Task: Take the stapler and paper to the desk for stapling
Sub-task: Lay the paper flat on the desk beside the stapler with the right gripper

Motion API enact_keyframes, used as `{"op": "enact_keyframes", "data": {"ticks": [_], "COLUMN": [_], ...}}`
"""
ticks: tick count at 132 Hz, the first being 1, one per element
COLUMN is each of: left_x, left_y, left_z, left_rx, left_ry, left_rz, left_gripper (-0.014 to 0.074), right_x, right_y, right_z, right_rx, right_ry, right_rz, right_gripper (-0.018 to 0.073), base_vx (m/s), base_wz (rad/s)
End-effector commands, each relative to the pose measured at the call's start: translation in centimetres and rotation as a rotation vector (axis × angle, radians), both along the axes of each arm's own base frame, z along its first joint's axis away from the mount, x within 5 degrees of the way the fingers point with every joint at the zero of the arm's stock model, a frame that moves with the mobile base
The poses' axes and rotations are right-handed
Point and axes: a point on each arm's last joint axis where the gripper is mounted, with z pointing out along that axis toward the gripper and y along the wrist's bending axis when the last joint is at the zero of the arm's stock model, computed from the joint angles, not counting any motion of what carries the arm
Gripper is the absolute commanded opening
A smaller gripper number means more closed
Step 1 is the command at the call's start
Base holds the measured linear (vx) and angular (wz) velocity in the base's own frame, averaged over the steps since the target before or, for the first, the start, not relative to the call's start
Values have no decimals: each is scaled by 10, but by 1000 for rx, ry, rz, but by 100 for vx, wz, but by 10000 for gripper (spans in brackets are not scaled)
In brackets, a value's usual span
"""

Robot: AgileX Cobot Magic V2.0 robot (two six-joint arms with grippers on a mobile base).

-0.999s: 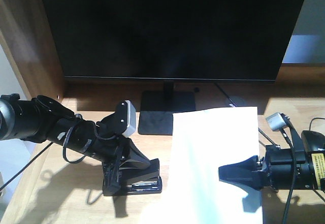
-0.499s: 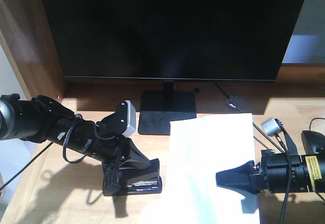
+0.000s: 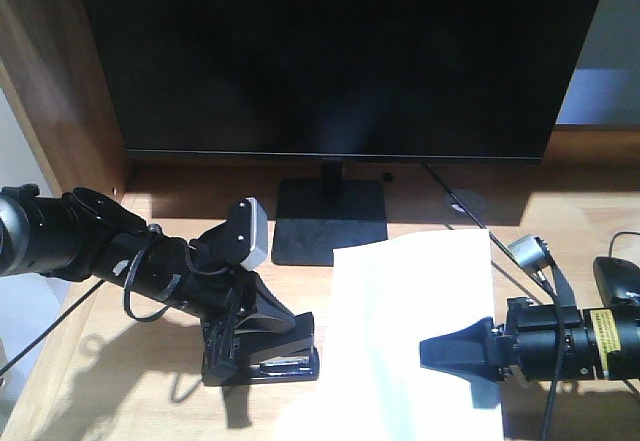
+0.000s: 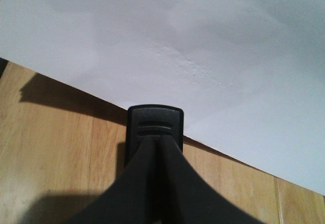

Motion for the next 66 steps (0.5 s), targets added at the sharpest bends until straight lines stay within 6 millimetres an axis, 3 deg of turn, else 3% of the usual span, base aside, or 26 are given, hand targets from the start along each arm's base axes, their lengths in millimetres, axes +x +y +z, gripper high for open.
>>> {"op": "enact_keyframes", "data": {"ticks": [1,66], "left_x": [1,1], "left_y": [-5,-5], "left_z": [23,23], "left_rx": [-75,-75], "left_ry": [-32,-32], "left_rz": [5,5], "left_gripper": [-6,-6], "right_x": [6,13], "right_y": [3,1], "right_z": [12,10], "right_rx": [87,87], "right_ry": [-62,-72], "right_rz": [-14,-74], "right_gripper": [-2,-2], "base_vx": [0,0], "base_wz": [0,0]}}
